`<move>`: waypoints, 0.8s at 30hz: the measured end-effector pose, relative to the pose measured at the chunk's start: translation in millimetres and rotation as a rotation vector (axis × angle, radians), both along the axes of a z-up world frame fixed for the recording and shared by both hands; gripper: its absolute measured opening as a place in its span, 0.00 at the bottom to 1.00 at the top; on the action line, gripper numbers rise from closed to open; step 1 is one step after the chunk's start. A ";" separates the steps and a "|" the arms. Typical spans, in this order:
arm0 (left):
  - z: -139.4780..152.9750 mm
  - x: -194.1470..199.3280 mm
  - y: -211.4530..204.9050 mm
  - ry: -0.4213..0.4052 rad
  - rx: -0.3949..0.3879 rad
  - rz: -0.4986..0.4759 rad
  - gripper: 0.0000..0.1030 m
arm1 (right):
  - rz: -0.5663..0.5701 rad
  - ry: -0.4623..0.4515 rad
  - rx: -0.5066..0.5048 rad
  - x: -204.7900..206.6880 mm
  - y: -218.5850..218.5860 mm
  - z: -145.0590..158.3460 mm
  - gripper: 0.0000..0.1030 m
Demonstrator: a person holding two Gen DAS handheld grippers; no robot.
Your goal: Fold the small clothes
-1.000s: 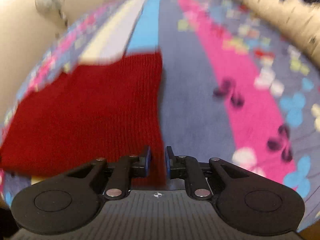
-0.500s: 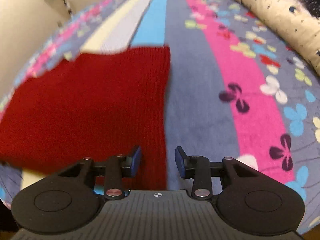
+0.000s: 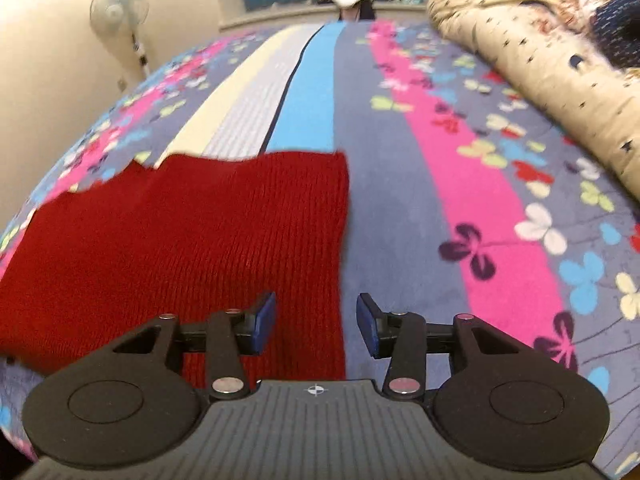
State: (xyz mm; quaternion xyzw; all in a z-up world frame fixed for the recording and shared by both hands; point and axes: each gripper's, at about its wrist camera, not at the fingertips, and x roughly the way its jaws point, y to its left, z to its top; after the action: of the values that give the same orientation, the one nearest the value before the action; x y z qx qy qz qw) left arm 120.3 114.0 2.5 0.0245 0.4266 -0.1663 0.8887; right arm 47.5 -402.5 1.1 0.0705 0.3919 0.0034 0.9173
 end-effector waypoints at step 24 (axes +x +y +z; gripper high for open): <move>4.7 18.7 31.0 -0.034 -0.014 0.189 0.73 | -0.045 -0.072 -0.032 15.0 31.0 13.7 0.45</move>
State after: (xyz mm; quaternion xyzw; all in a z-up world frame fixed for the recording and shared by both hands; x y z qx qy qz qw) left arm 139.0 145.0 7.3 -0.0192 0.4108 -0.0840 0.9077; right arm 62.5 -371.5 14.8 0.0646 0.3571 -0.0208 0.9316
